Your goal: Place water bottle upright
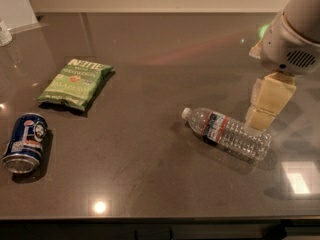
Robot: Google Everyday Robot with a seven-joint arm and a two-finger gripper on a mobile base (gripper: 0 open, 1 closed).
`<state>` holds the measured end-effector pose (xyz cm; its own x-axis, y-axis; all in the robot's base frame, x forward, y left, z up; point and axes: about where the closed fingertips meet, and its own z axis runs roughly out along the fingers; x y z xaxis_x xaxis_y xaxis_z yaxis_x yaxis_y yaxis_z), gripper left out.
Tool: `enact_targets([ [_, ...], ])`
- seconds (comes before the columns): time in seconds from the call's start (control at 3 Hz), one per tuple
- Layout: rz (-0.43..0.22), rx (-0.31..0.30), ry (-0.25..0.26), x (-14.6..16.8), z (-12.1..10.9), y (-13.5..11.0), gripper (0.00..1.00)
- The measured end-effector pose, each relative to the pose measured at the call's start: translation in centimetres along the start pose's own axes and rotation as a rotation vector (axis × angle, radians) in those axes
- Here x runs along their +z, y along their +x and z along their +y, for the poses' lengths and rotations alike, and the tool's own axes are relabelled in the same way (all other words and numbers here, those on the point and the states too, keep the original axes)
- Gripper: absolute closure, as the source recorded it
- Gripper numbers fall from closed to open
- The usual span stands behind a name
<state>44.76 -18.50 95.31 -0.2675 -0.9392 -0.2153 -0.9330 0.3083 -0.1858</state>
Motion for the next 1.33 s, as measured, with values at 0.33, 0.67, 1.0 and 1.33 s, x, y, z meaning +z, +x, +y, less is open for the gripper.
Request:
enact_targets([
  [0.33, 0.048, 0.07, -0.029, 3.1, 0.9, -1.6, 0.0],
  [0.67, 0.089, 0.114, -0.031, 4.9, 1.5, -1.8, 0.0],
  [1.0, 0.139, 0.146, -0.034, 7.4, 1.8, -1.9, 0.0],
  [1.33, 0.175, 0.169, -0.049, 9.4, 2.2, -1.8, 0.0],
])
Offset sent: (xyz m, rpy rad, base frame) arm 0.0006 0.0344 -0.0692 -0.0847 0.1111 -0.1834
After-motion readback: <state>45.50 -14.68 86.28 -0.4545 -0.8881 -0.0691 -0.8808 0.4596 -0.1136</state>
